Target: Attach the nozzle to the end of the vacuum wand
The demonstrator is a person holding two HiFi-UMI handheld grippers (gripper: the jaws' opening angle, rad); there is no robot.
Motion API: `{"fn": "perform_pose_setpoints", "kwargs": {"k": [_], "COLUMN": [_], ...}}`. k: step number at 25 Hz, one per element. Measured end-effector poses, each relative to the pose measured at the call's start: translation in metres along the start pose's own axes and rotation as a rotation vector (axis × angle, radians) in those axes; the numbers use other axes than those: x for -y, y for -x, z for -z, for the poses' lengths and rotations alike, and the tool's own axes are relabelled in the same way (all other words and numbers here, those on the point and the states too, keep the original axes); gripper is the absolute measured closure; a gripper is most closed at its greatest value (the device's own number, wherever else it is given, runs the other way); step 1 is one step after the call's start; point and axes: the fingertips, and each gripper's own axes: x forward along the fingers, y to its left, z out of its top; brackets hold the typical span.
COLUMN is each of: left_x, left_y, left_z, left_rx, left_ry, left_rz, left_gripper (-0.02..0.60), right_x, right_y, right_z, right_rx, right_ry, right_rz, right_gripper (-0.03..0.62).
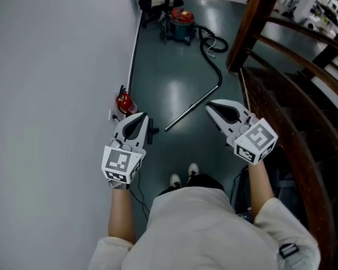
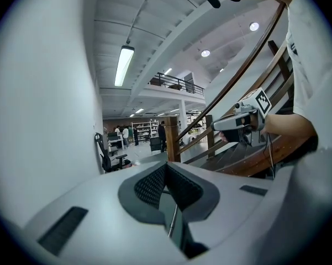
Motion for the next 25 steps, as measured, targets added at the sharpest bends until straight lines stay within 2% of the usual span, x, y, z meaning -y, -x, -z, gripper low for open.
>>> {"fn": "perform_pose_setpoints", "kwargs": {"k": [8, 15, 20, 25], "left_x": [-0.007, -0.014, -0.028, -0.039], "left_y": [-0.040, -0.057, -0.063, -0.075], "left_z": [-0.015, -0.020, -0.005, 0.021], "left_rx": [-0.010, -0.039, -0.068, -0.112], "left_ry": [-0.019, -0.037, -0.021, 0.005], "left_rz": [-0.056, -0.096, -0.129, -0.143], "left_gripper": [0.582, 0.583, 0.582, 0.583], "right_x": [0.054, 0.086, 0.097, 0.115], "right_y": [-0.001, -0.009, -0.024, -0.041], "right_z": [0.006, 0.036, 0.047, 0.058], "right_rx": [-0.027, -0.076, -0.099, -0.099], "right_ry": [0.027, -0.026, -0.055, -0.081], "right_rz": [-0.037, -0.091, -0.146, -0.128], "right_gripper": [0.565, 0.565, 0.565, 0.565]}}
